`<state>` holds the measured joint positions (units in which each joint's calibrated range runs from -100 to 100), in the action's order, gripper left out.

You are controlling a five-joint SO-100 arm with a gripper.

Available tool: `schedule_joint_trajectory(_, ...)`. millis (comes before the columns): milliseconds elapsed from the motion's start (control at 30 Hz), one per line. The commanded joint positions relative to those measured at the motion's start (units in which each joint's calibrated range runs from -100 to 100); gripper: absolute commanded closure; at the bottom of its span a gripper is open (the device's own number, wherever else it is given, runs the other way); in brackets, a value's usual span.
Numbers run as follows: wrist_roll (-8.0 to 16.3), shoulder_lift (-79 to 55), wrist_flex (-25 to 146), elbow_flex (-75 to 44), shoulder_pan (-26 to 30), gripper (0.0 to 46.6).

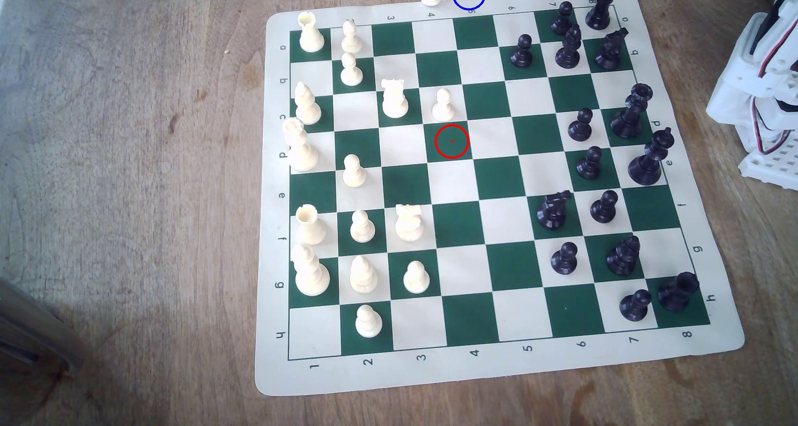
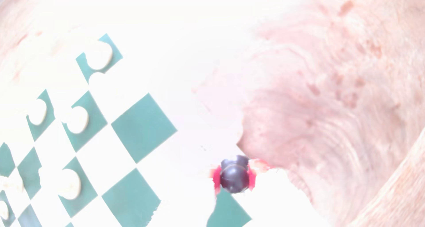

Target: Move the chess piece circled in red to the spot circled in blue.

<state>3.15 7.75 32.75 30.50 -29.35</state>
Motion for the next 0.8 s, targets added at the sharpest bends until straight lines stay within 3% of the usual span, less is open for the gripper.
schedule_joint_trajectory(0, -0.3, -3.6, -3.0, -1.6, -0.1, 46.4)
schedule_joint_trajectory(667, -1.2, -10.6, -6.5, -3.4, -2.7, 46.4)
schedule_joint_trajectory(700, -1.1, -10.6, -6.5, -3.3, -2.6, 46.1)
schedule_joint_trajectory(767, -0.1, -10.6, -7.3, -3.0, -2.5, 39.4)
